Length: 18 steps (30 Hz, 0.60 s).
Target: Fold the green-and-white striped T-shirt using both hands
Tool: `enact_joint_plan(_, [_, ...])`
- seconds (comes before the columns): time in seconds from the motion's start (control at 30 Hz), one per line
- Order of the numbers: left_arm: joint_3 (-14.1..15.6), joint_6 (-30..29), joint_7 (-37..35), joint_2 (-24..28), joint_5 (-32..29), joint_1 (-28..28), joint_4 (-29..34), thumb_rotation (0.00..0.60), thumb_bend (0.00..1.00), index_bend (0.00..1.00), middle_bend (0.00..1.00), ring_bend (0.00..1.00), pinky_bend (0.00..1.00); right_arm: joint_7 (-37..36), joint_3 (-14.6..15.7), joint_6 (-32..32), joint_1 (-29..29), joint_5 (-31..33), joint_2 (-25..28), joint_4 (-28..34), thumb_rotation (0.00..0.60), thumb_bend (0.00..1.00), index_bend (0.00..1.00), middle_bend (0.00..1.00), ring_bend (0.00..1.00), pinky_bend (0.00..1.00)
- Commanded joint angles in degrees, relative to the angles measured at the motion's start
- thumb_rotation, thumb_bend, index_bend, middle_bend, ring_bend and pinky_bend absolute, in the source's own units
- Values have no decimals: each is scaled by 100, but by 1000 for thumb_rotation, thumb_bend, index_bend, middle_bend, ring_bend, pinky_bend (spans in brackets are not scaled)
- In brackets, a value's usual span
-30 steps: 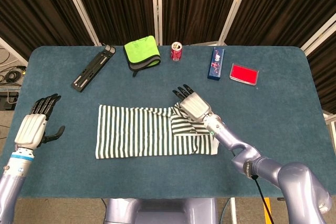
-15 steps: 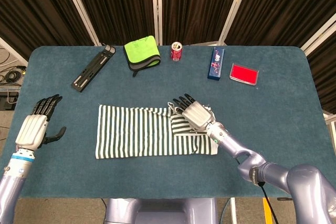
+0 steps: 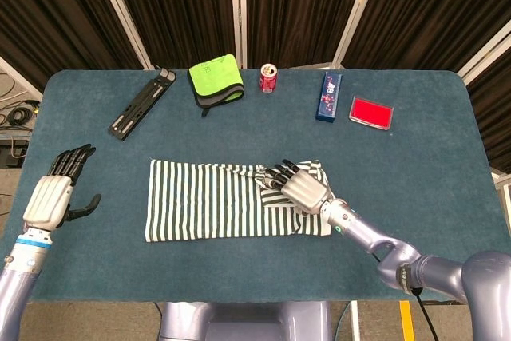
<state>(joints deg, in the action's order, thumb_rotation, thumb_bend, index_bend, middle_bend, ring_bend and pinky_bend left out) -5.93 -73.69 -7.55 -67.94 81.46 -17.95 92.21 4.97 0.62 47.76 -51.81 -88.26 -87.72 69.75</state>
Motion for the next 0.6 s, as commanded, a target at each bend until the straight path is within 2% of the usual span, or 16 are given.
enact_joint_plan(0.03, [9,-5,-6,8,21,0,13,600,402,0,0,0,0,57,52,-137,-31,-32,151,189,600,167,110,26,0,0])
enact_joint_plan(0.17, [16,-29,-13,18,47,8,27,600,402,0,0,0,0,231,109,-375,-101,-35,344,430,600,167,109,16,0,0])
enact_joint_plan(0.4, [32,-35,-65,36,85,10,44,600,402,0,0,0,0,501,184,-393,-70,-109,487,683,600,169,115,18,0,0])
enact_joint_plan(0.6, [57,-60,-65,48,139,19,66,600,402,0,0,0,0,719,280,-65,53,-383,698,907,600,168,116,20,0,0])
